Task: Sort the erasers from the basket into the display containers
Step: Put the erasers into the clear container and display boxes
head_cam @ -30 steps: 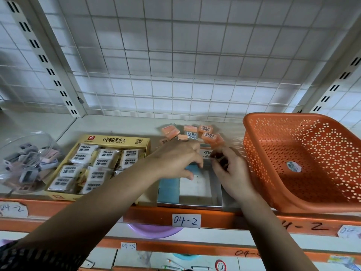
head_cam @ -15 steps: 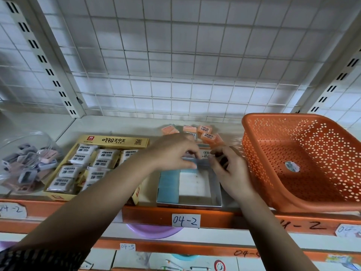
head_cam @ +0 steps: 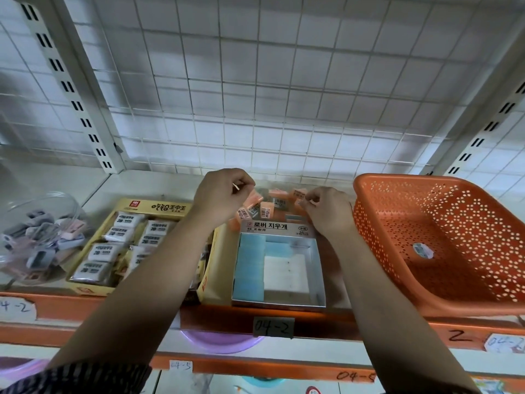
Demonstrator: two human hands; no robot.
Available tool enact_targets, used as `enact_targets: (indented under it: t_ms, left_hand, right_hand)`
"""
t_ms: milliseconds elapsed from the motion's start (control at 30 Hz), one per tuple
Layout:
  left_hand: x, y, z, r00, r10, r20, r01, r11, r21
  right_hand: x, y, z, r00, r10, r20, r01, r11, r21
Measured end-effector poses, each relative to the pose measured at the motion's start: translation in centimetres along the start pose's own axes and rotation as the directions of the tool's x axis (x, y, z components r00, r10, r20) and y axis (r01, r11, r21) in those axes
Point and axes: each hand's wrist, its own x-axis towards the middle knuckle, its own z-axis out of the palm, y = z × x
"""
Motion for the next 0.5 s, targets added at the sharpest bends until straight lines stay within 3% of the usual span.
enact_targets:
  t_ms: [267,500]
  left_hand:
    - [-0.3,-0.7,0.5,0.993,0.065,0.099,-0.066,0.998,0.011]
    - [0.1,0.6,-0.2,0.984,0.064,0.166,-0.078,0.994,0.082]
  right_hand:
    - [0.2,0.3,0.2,0.998,0.030,0.051,-0.035,0.994,0.099]
    - [-1.6,0.7,-0.8,0.992,0.069,-0.102,-0.020,0.907,0.420]
